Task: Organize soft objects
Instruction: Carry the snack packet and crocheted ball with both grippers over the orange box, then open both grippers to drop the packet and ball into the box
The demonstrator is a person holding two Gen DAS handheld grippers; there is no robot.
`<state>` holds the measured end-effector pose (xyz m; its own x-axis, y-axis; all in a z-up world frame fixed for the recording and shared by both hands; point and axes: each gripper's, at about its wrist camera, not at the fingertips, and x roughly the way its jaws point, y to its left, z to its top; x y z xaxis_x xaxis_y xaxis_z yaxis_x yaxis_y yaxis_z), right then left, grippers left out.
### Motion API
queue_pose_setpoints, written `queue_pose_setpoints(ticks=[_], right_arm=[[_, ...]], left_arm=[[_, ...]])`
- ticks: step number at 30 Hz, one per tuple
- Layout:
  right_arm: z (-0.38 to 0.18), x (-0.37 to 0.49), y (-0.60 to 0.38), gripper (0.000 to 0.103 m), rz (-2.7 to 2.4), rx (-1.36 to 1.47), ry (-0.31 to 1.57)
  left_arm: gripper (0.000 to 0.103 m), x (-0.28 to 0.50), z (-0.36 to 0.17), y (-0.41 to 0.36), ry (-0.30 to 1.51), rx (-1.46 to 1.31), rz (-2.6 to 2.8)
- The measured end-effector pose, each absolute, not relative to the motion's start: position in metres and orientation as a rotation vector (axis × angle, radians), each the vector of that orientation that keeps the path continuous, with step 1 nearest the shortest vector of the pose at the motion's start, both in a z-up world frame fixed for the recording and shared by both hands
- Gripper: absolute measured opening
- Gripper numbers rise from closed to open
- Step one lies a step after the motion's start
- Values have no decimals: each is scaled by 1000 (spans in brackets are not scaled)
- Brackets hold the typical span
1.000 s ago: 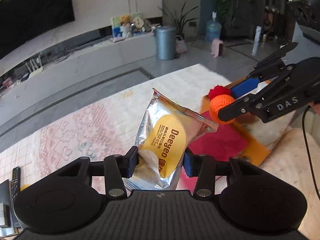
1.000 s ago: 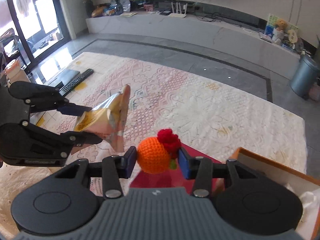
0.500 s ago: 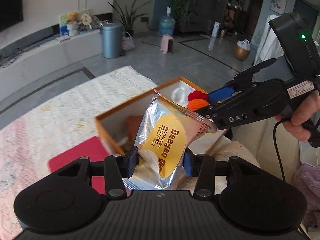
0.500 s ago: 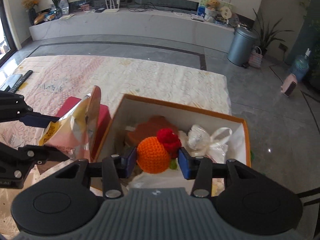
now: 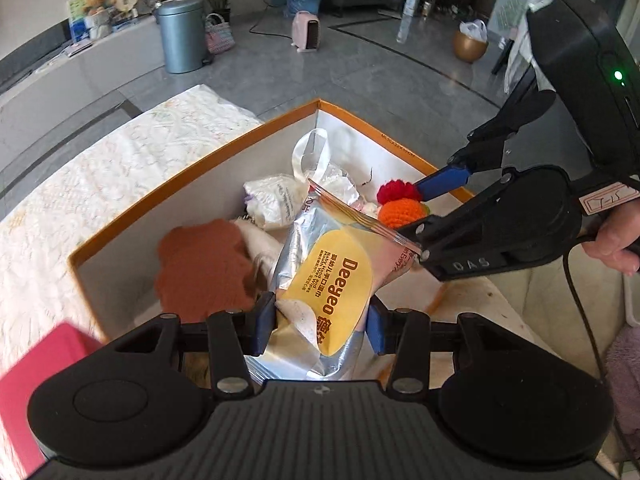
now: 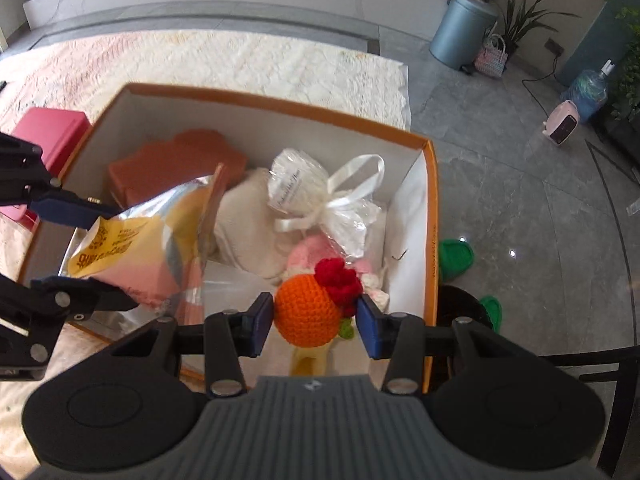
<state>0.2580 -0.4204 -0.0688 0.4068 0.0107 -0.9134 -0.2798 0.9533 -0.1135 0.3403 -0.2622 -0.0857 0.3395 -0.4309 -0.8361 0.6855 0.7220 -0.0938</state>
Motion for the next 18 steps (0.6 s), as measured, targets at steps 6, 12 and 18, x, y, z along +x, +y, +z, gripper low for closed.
queue_pose_setpoints(ticks=[6, 12, 18], right_arm=[[-89, 271, -423, 45, 234, -354, 1196], [-108, 277, -426, 46, 236, -407, 1246], [-107, 275, -426, 55, 238, -410, 1247]], left_arm=[[52, 350, -105, -283, 1005, 363, -778], [53, 349, -115, -298, 1011, 413, -770], [66, 341, -121, -300, 1011, 418, -799]])
